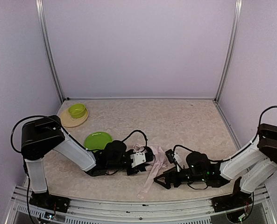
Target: Put away the umbrella
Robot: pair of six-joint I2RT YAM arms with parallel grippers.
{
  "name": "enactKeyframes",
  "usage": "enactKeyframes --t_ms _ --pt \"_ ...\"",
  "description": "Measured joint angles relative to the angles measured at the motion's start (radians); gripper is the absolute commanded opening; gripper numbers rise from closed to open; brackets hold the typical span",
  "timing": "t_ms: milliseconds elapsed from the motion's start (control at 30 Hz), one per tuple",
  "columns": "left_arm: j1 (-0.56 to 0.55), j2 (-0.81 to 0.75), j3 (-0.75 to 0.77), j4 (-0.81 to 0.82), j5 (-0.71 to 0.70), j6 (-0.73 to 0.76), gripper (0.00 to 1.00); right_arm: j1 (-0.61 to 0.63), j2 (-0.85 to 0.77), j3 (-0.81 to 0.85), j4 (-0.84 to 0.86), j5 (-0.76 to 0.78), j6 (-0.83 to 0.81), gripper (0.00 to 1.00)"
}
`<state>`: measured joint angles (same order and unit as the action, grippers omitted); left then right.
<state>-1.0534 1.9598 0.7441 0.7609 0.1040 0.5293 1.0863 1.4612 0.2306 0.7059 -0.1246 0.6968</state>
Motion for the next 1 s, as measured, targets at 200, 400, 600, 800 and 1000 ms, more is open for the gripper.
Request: enactKeyframes --t_ms 200,400,600,800,1000 --pt "-0.002 0.000 -0.009 0.018 -0.007 0.000 0.04 0.002 0.189 0.112 0.115 -0.052 -0.023 0.63" --pt "-0.002 0.003 -0.009 0.021 -0.006 0.000 0.03 0.002 0.211 0.113 0.169 -0.073 -0.042 0.03" --pt "0.001 0.007 -0.009 0.028 -0.003 0.000 0.04 -0.018 0.225 0.066 0.291 -0.117 -0.034 0.00" --pt "0.010 0.008 -0.009 0.031 0.011 -0.002 0.04 -0.047 0.307 0.053 0.347 -0.217 -0.019 0.00" --pt "0.018 0.010 -0.009 0.033 0.029 -0.007 0.04 -0.019 0.343 0.051 0.342 -0.320 -0.002 0.00"
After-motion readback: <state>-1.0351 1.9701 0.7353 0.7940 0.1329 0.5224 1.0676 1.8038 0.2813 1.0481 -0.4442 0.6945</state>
